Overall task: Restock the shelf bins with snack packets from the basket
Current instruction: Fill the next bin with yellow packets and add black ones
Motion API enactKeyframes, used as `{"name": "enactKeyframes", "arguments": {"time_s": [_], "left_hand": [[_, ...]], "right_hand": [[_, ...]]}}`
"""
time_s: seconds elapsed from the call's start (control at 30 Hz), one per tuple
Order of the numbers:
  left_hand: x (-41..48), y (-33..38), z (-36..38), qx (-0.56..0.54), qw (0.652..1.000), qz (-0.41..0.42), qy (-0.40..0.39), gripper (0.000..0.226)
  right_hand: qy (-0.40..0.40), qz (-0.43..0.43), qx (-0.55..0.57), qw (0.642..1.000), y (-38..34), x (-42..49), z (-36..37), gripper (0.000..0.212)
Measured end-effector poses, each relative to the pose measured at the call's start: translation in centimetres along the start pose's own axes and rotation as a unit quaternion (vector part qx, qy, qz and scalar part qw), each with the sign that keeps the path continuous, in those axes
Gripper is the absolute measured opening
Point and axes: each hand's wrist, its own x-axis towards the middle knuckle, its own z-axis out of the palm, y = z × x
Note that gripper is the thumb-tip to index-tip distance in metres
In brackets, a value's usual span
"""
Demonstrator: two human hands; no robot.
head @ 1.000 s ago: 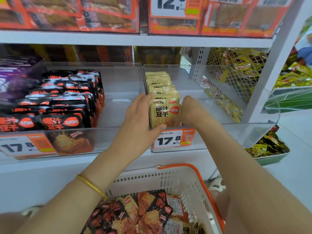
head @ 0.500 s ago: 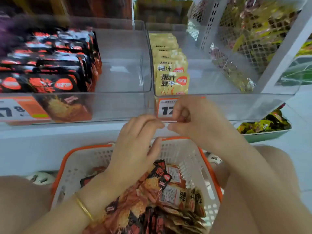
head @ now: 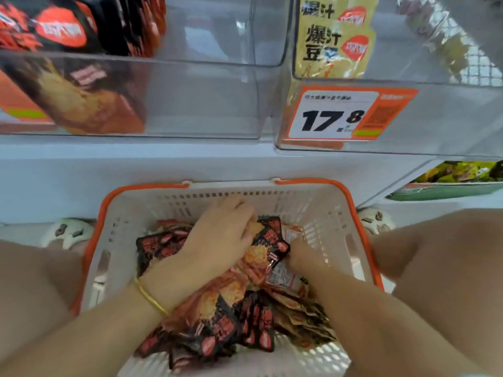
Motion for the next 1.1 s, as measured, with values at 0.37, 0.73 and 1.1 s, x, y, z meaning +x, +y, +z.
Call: {"name": "enactKeyframes", "arguments": {"time_s": [0.37, 0.73, 1.1], "left_hand": [[-0.1, 0.4, 1.2, -0.010, 0.998, 0.025, -0.060, 0.028], [-1.0, 1.9, -1.9, -0.046, 0.997, 0.061, -0.013, 0.031], [0.0, 7.2, -14.1, -0.314, 0.940, 0.051, 0.124, 0.025]], "right_hand": [[-0.072, -0.019, -0.112, 0.991, -2.5, -4.6, -7.2, 0.027], [-0.138, -0.044, 0.349, 0.926, -4.2, -13.6, -15.6, 0.022], [0.048, -0.377, 0.352, 0.856, -3.5, -24.0, -23.0, 0.018]]}}
